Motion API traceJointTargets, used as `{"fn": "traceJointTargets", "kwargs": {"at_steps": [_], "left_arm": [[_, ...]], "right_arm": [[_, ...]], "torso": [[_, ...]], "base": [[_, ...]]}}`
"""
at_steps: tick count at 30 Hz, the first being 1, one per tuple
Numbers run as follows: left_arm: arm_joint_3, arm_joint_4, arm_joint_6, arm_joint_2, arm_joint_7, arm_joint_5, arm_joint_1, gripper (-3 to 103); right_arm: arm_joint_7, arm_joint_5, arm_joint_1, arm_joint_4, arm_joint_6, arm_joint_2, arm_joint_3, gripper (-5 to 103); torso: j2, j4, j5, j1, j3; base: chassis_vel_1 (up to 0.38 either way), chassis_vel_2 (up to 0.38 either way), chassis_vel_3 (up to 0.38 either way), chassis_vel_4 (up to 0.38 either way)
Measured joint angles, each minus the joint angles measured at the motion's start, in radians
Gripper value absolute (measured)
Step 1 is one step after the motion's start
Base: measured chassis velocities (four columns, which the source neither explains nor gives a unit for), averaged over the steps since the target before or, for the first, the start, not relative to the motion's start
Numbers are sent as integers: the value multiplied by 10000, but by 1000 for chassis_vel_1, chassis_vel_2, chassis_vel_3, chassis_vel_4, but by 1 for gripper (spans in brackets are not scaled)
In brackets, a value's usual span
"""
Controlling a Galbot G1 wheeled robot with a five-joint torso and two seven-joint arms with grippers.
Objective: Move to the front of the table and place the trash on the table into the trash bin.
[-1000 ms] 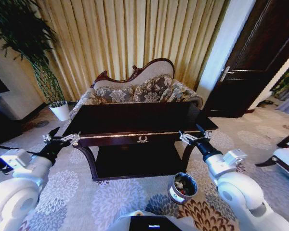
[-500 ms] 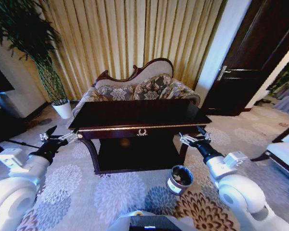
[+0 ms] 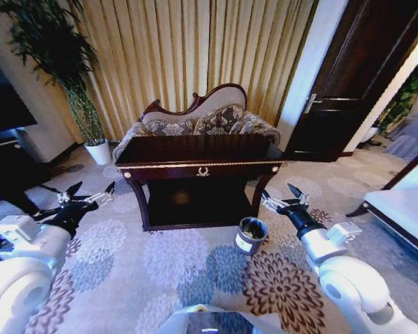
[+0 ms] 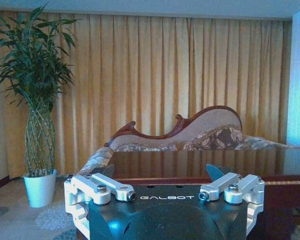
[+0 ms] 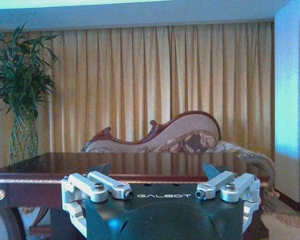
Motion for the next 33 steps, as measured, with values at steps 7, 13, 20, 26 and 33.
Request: {"fn": "traceJointTargets", "kwargs": {"at_steps": [7, 13, 20, 26, 33], "left_arm": [[-37, 1, -123, -16, 20, 28, 46, 100], [6, 2, -194, -16, 21, 47, 44, 100], [331, -3, -717, -97, -81, 213, 76, 100], [634, 0, -895, -186, -196, 428, 69, 100], [857, 8, -907, -272, -329, 677, 4, 100]], "right_arm": [[-5, -59, -34, -1, 12, 64, -53, 100], [-10, -149, -34, -58, 31, 85, -91, 100], [-25, -414, 42, -269, 365, 148, -279, 100], [-19, -616, 56, -441, 403, 239, -298, 100], [65, -615, 62, -491, 412, 236, -264, 100]], "torso": [[-4, 3, 5, 7, 3], [-4, -1, 17, 8, 3], [6, 3, 13, -7, -5], [-1, -2, 11, -2, 1], [-15, 1, 9, 22, 8]], "base": [[336, -332, -349, 322], [353, -360, -333, 374], [286, -309, -316, 312], [42, -17, -51, 80], [-56, 48, 59, -32]]}}
